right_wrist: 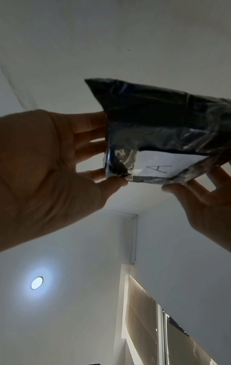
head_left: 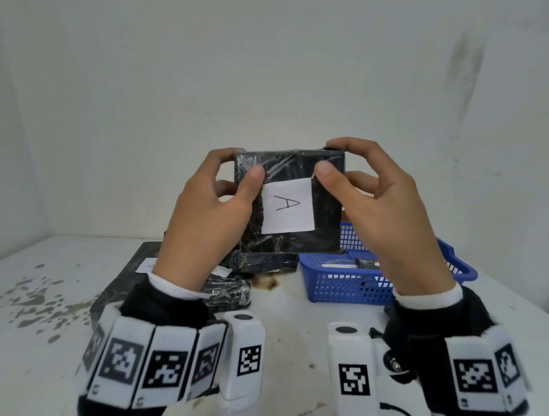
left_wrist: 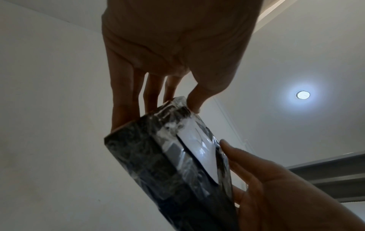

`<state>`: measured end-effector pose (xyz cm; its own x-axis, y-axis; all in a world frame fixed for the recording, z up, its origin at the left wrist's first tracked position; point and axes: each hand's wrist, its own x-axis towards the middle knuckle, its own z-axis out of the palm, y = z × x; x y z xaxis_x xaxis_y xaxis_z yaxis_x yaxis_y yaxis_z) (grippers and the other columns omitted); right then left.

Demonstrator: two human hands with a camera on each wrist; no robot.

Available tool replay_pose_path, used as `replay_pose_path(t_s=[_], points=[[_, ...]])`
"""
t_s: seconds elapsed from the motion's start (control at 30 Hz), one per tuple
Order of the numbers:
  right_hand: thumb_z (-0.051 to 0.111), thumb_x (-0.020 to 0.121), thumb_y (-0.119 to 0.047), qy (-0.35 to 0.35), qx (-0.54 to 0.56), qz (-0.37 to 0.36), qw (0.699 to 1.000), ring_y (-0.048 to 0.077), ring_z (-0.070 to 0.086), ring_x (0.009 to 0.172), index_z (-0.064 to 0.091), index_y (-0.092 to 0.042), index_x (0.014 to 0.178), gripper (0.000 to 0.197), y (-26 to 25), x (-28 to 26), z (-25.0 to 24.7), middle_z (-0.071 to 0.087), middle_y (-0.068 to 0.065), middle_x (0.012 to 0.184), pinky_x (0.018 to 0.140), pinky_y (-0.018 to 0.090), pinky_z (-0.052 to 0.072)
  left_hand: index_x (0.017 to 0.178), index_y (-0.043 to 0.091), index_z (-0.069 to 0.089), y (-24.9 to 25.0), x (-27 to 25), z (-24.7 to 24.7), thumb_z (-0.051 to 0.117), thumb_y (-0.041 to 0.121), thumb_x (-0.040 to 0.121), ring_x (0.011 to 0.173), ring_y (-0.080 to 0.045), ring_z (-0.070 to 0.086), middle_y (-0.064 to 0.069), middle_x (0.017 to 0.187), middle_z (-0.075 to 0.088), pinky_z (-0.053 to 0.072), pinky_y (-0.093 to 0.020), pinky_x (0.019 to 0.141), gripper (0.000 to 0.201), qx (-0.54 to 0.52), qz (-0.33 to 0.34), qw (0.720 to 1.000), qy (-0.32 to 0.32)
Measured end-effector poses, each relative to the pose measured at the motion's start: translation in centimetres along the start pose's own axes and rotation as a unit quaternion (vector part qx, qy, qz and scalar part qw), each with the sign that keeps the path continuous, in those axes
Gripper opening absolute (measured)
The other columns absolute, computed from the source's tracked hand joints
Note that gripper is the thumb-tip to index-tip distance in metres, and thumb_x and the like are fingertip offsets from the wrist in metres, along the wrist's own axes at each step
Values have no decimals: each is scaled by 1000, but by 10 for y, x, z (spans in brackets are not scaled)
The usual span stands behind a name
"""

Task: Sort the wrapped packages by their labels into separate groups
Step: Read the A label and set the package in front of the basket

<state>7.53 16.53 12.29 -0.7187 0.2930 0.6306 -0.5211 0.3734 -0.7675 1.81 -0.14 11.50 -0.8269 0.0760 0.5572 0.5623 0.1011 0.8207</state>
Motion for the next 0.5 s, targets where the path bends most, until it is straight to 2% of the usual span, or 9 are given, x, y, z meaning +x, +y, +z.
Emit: replay_pose_path(t_s=[0.13, 0.23, 0.37, 0.43, 0.5], points=[[72, 90, -31, 5, -4, -3, 1000, 15, 76, 74, 64, -29, 113, 24, 1, 0, 0, 78, 0, 90, 67, 40, 64, 112, 39, 56, -2, 1, 2, 60, 47, 89, 70, -12, 65, 2, 83, 73, 54, -38, 67, 25, -4, 5, 1000, 10], [78, 84, -35, 7, -19, -1, 1000, 14, 75, 71, 62, -31, 113, 33, 1, -1, 3, 77, -1, 91, 64, 35, 63, 112, 40, 55, -2, -1, 3, 63, 52, 84, 74, -12, 68, 3, 85, 73, 54, -36, 67, 31, 12, 12, 1000, 18], [81, 80, -37, 3, -40, -3, 999, 7, 73, 70, 59, -34, 110, 37, 1, -2, 5, 77, -5, 89, 58, 23, 59, 108, 44, 51, 1, -3, 3, 67, 54, 79, 73, -11, 69, 6, 87, 71, 54, -32, 65, 34, 30, 18, 999, 28], [81, 80, -38, 2, -54, -4, 999, 7, 73, 72, 58, -36, 109, 37, 1, -1, 6, 76, -5, 91, 60, 23, 60, 108, 44, 50, 1, -4, 3, 68, 53, 79, 69, -10, 66, 7, 89, 70, 51, -28, 61, 36, 37, 21, 999, 24], [80, 81, -37, 4, -56, -7, 998, 8, 73, 74, 57, -38, 110, 37, 3, -1, 6, 76, -5, 95, 65, 27, 62, 113, 44, 50, 1, -4, 3, 67, 53, 80, 69, -9, 65, 9, 93, 69, 51, -29, 64, 38, 40, 24, 999, 19]])
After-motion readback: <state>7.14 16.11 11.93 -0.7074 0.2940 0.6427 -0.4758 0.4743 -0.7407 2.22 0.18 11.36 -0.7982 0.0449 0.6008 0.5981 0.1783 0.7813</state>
